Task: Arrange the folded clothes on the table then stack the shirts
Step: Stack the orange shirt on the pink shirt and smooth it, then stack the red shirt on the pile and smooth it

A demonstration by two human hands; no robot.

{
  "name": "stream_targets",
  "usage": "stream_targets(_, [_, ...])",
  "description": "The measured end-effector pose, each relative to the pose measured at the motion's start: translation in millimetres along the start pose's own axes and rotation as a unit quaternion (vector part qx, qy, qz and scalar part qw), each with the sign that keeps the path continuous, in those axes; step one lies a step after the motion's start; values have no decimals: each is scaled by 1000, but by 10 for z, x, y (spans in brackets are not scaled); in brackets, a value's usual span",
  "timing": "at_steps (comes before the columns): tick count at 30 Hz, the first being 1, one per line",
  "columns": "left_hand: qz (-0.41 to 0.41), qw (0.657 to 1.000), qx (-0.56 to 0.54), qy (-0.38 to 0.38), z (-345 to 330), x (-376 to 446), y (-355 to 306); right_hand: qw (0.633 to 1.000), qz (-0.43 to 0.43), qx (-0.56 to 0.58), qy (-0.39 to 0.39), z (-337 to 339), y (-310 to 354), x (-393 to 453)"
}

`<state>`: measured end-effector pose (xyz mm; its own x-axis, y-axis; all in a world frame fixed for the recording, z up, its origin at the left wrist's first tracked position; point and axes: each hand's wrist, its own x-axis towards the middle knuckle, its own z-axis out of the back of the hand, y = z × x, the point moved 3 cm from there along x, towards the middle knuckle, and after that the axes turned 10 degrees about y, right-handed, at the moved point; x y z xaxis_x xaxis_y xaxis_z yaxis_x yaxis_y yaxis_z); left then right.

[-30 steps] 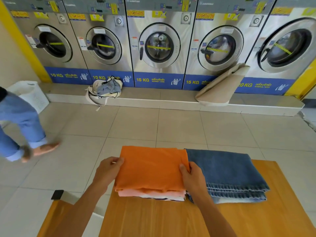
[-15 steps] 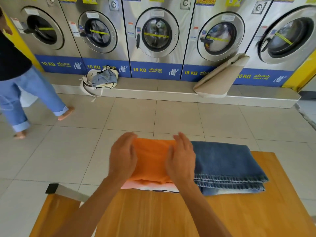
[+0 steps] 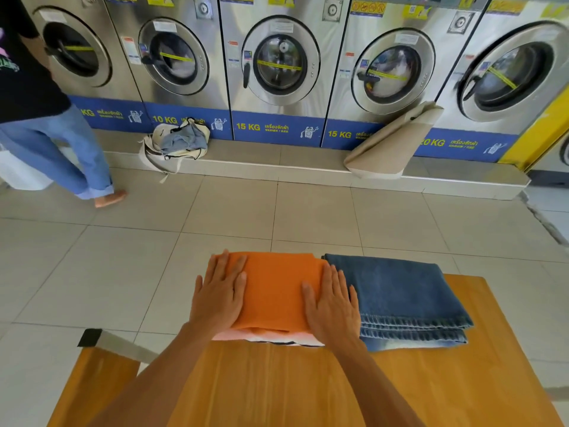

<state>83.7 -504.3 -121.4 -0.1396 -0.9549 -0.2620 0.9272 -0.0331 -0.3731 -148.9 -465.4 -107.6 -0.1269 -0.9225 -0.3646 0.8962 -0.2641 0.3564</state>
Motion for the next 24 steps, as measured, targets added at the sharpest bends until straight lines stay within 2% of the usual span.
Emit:
stream_targets(4, [41, 999, -12, 31, 57, -36, -31, 1000, -10, -24, 12, 83, -117, -80])
stream_targets(7, [52, 998, -43, 20, 88, -277, 7, 999, -25, -23, 25, 117, -170, -244])
stream_targets(13, [64, 985, -161, -19, 18, -1134, 38, 998, -13, 52, -38, -62, -151, -1034])
stream_targets(15, [57, 976, -209, -20, -34, -1461, 36, 997, -7, 74, -37, -171, -121, -1374])
stream_targets(19, [79, 963, -256, -11, -177, -2184, 63, 997, -12, 75, 21, -430, -171, -2035])
stream_targets(24, [127, 957, -259, -1, -439, -3146, 252, 994, -39, 71, 77, -719, -485, -2771])
